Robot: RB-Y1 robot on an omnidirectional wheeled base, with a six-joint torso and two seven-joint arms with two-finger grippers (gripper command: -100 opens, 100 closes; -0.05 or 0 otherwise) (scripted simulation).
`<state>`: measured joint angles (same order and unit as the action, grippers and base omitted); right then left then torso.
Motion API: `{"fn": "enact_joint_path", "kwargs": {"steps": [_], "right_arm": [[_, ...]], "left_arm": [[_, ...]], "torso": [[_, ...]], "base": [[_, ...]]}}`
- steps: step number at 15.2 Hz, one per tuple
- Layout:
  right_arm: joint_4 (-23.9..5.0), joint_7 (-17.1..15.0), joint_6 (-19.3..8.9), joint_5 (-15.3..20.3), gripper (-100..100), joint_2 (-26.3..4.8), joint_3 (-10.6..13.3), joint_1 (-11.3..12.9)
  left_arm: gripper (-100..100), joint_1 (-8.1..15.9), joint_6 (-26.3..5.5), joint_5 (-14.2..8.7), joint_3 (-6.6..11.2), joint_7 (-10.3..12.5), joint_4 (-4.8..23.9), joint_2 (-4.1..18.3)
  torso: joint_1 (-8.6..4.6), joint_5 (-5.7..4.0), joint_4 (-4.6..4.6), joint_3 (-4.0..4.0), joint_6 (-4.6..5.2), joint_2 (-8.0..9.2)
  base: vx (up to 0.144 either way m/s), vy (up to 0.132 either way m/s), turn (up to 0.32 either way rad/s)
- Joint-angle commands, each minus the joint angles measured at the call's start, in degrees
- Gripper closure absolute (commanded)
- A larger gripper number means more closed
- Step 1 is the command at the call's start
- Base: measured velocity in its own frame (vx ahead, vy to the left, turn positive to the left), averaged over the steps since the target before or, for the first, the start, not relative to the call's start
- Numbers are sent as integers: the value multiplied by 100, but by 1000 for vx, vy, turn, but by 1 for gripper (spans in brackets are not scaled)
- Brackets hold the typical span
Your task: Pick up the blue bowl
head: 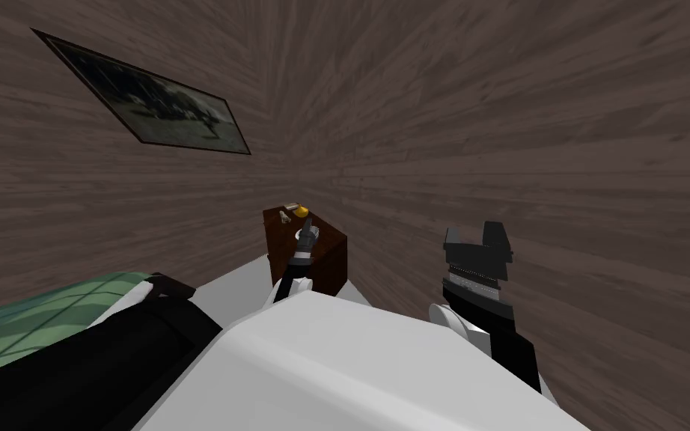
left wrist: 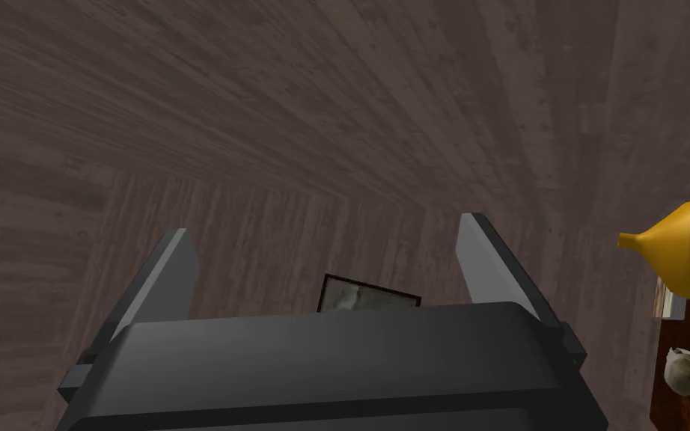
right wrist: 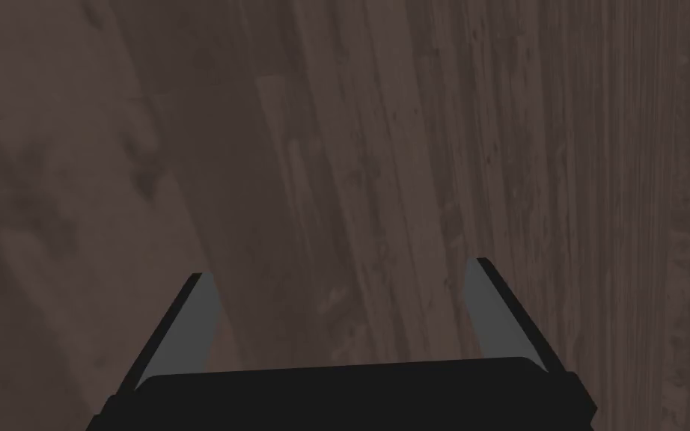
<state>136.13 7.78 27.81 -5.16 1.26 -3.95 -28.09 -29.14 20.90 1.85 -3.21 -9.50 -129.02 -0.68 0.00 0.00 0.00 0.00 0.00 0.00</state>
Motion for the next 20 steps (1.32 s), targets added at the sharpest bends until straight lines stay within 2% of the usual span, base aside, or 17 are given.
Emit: {"fn": "enact_joint_path", "kwargs": {"steps": [1,2,3,5,6,7,8,9,10,11,12,13,15,16,17,18,20], "right_arm": [[0,0,0,0,0,0,0,0],[0,0,0,0,0,0,0,0],[0,0,0,0,0,0,0,0],[0,0,0,0,0,0,0,0],[0,0,0,0,0,0,0,0],[0,0,0,0,0,0,0,0],[0,0,0,0,0,0,0,0],[0,0,0,0,0,0,0,0],[0,0,0,0,0,0,0,0],[0,0,0,0,0,0,0,0],[0,0,0,0,0,0,0,0],[0,0,0,0,0,0,0,0],[0,0,0,0,0,0,0,0],[0,0,0,0,0,0,0,0],[0,0,0,0,0,0,0,0],[0,0,0,0,0,0,0,0],[0,0,0,0,0,0,0,0]], "left_arm": [[-100,-11,-97,-48,42,32,-9,204],[-100,-23,-195,-96,84,65,-18,352],[-100,-23,-195,-96,84,65,-18,352],[-100,-56,-486,-239,209,163,-45,654],[-100,-56,-486,-239,209,163,-45,654],[-100,-77,-674,-331,289,226,-63,800],[-100,-77,-674,-331,289,226,-63,800],[-100,-102,-890,-436,382,297,-83,940],[-100,-102,-890,-436,382,297,-83,940],[-100,-129,-1095,-554,485,378,-106,1077],[-100,-129,-1130,-554,485,378,-106,1077],[-100,-158,-1297,-683,598,466,-131,1209],[-100,-158,-1394,-683,598,466,-131,1209],[-100,-190,-1598,-822,720,561,-159,1337],[-100,-190,-1680,-822,720,561,-159,1337],[-100,-224,-1818,-971,851,663,-189,1460],[-100,-224,-1986,-971,851,663,-189,1460]], "torso": [[0,0,0,0,0,0],[1,0,0,0,0,0],[3,0,0,0,1,1],[5,1,0,1,1,2],[5,1,0,1,1,2],[6,1,0,1,0,2],[7,1,0,1,0,2],[6,1,0,1,0,2],[6,1,0,1,1,2],[6,1,0,1,1,2],[5,1,0,1,1,2],[6,1,0,1,1,2],[6,1,0,1,1,1],[5,1,0,1,0,1],[5,1,0,0,1,1],[5,1,0,0,1,0],[6,1,0,0,1,0]], "base": [[-1,0,-25],[-2,1,-61],[-2,4,-47],[-3,5,-76],[-3,8,-64],[-3,8,-51],[-3,7,-54],[-2,6,-91],[-2,7,-70],[-2,5,-92],[-2,6,-76],[-3,7,-93],[-2,7,-55],[-1,5,-72],[-1,6,-84],[-1,8,-121],[-1,9,-73]]}}
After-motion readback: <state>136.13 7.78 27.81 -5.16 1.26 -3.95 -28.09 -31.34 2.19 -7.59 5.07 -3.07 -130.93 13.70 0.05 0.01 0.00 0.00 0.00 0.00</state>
